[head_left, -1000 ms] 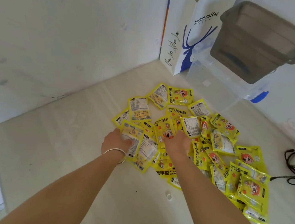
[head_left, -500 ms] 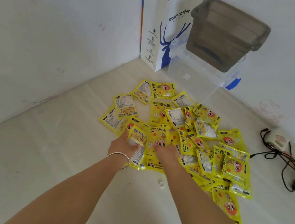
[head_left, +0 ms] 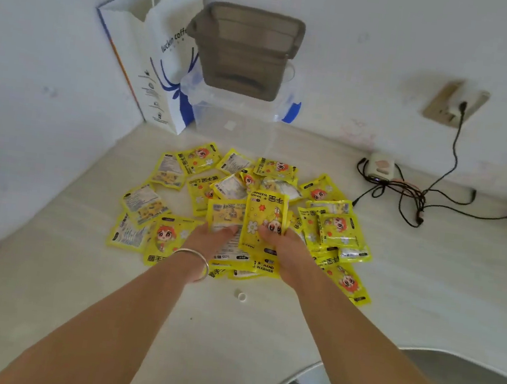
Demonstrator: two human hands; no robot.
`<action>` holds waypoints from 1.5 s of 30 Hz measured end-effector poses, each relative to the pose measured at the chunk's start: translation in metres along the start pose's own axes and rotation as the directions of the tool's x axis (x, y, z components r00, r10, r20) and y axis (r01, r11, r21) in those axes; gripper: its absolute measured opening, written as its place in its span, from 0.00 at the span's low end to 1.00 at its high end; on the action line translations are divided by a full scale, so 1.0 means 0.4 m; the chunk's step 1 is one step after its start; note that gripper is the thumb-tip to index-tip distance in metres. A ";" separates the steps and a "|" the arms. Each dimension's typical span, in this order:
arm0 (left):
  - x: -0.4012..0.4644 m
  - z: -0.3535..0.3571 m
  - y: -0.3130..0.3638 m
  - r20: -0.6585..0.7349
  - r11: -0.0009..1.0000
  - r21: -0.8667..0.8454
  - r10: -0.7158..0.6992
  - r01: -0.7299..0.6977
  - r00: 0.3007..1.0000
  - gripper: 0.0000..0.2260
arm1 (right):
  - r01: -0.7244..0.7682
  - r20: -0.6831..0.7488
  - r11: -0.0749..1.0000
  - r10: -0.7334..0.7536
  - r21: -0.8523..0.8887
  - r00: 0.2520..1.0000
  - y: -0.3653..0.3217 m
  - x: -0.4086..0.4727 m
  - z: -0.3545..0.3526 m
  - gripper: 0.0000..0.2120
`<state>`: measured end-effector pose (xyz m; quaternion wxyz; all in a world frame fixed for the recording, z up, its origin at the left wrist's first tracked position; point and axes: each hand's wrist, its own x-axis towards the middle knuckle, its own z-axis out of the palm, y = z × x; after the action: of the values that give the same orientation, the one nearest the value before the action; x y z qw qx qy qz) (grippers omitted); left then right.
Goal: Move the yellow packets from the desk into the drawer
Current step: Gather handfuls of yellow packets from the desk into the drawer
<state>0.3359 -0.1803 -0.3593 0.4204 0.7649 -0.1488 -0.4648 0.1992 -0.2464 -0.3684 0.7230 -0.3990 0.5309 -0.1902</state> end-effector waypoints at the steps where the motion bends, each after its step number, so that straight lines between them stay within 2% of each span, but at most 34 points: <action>1: -0.017 0.039 0.015 0.025 1.000 0.022 0.021 -0.021 0.999 0.26 | 0.011 -0.034 0.999 -0.010 0.038 0.999 0.001 -0.014 -0.039 0.08; 4: -0.054 0.168 0.033 0.151 0.991 0.110 0.056 -0.073 0.987 0.19 | 0.036 -0.128 0.989 -0.017 0.145 0.992 0.013 -0.062 -0.176 0.16; 6: -0.100 0.258 0.044 0.236 0.974 0.185 0.085 -0.131 0.968 0.14 | 0.060 -0.178 0.973 -0.019 0.224 0.984 0.025 -0.101 -0.276 0.18; 9: -0.175 0.407 0.047 0.329 0.955 0.230 0.104 -0.186 0.939 0.24 | 0.100 -0.234 0.949 -0.029 0.298 0.972 0.054 -0.169 -0.435 0.10; 10: -0.196 0.459 0.041 0.362 0.952 0.236 0.100 -0.195 0.927 0.23 | 0.115 -0.256 0.941 -0.032 0.317 0.966 0.067 -0.193 -0.488 0.07; 12: -0.258 0.566 0.028 0.435 0.945 0.240 0.099 -0.222 0.895 0.14 | 0.131 -0.310 0.928 -0.017 0.350 0.951 0.097 -0.244 -0.596 0.04; 16: -0.375 0.773 -0.028 0.541 0.921 0.298 0.053 -0.250 0.839 0.04 | 0.126 -0.386 0.885 0.065 0.449 0.920 0.175 -0.354 -0.804 0.06; 19: -0.431 0.922 -0.087 0.587 0.914 0.338 -0.019 -0.223 0.809 0.02 | 0.141 -0.423 0.847 0.105 0.512 0.900 0.242 -0.421 -0.950 0.12; 23: -0.521 1.094 -0.150 0.661 0.891 0.392 -0.100 -0.229 0.744 0.05 | 0.187 -0.506 0.787 0.177 0.587 0.844 0.331 -0.513 -1.102 0.09; 25: -0.565 1.227 -0.187 0.716 0.840 0.464 -0.169 -0.282 0.677 0.04 | 0.231 -0.564 0.734 0.243 0.639 0.789 0.397 -0.554 -1.205 0.10; 28: -0.573 1.281 -0.221 0.755 0.802 0.499 -0.218 -0.327 0.618 0.05 | 0.243 -0.584 0.706 0.289 0.665 0.759 0.436 -0.581 -1.234 0.08; 32: -0.602 1.429 -0.291 0.787 0.712 0.564 -0.310 -0.419 0.533 0.12 | 0.316 -0.646 0.624 0.415 0.715 0.641 0.516 -0.615 -1.320 0.10; 37: -0.630 1.568 -0.386 0.762 0.601 0.624 -0.330 -0.499 0.557 0.15 | 0.356 -0.644 0.538 0.602 0.764 0.473 0.635 -0.649 -1.411 0.10; 40: -0.640 1.636 -0.445 0.771 0.505 0.629 -0.308 -0.591 0.557 0.17 | 0.276 -0.620 0.557 0.669 0.784 0.410 0.715 -0.646 -1.452 0.13; 45: -0.662 1.748 -0.510 0.756 0.256 0.649 -0.321 -0.716 0.570 0.32 | 0.098 -0.543 0.546 0.765 0.832 0.346 0.813 -0.607 -1.505 0.18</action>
<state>-0.4208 -0.2467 -0.5134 -0.1703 0.5272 -0.6720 -0.4913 -0.4908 -0.1043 -0.5432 0.4454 0.2410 0.7678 -0.3924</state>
